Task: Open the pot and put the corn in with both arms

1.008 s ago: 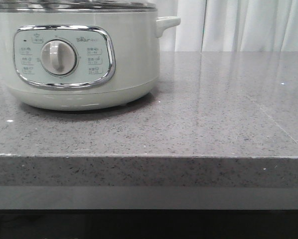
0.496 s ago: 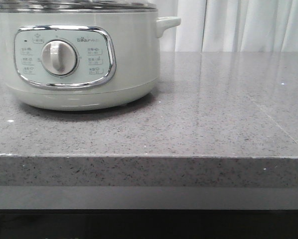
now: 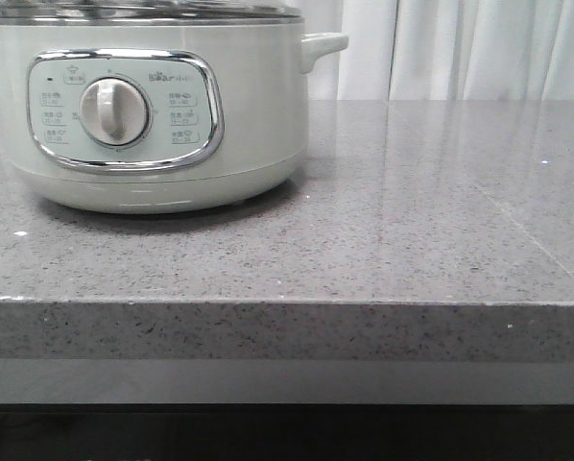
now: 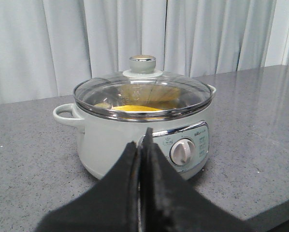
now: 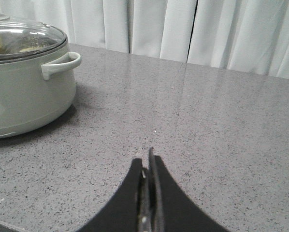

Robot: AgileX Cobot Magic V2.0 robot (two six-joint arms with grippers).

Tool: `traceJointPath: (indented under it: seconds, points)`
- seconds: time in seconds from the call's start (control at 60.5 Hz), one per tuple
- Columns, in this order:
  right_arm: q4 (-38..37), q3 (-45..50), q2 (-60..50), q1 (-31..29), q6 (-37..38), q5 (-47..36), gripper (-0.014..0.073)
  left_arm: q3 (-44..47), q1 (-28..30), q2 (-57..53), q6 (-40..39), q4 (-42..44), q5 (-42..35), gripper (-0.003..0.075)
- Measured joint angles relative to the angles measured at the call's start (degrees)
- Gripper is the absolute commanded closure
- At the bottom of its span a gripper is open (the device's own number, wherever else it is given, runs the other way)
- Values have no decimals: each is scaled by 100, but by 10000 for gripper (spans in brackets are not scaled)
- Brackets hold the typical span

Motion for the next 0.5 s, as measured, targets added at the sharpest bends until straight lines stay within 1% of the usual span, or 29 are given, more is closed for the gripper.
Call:
traceJointPath:
  seconds: [0.397, 0.496]
  points:
    - [0, 0, 0, 0, 0, 0, 662, 121, 0, 1, 0, 0, -44, 738]
    - [0, 0, 0, 0, 0, 0, 662, 232, 28, -11, 0, 0, -166, 738]
